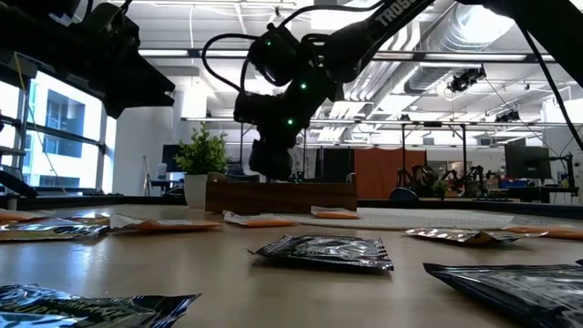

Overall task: Pick & Place Tea
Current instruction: Put the violet tea bag into the left section of the wooden organizer

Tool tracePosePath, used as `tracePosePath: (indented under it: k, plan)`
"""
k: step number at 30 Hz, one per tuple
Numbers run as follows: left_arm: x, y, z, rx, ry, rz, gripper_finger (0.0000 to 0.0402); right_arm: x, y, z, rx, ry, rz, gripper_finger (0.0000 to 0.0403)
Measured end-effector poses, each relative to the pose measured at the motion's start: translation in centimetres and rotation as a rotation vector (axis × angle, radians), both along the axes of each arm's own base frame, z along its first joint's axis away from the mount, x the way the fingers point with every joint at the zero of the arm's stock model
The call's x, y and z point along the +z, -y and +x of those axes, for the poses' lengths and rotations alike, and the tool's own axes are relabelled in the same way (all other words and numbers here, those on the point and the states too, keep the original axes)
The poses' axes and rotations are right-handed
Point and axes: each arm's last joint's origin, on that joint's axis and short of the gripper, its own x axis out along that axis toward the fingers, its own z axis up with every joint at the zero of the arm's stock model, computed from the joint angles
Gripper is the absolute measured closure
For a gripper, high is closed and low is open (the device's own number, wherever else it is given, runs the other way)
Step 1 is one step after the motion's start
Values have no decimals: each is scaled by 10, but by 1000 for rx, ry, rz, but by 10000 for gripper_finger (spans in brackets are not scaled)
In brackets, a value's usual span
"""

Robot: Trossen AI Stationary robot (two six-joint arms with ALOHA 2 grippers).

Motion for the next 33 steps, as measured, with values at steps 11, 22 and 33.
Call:
tracePosePath:
  k: [11, 22, 33]
  plan:
    - [0, 0, 0, 0, 2, 0, 229, 44, -79, -21, 49, -70, -7, 232]
    - [0, 1, 0, -18, 0, -13, 229, 77, -206, -68, 378, -70, 725, 253]
    - [0, 1, 0, -20, 2, -21, 229, 10, -252, -96, 524, -281, 859, 254]
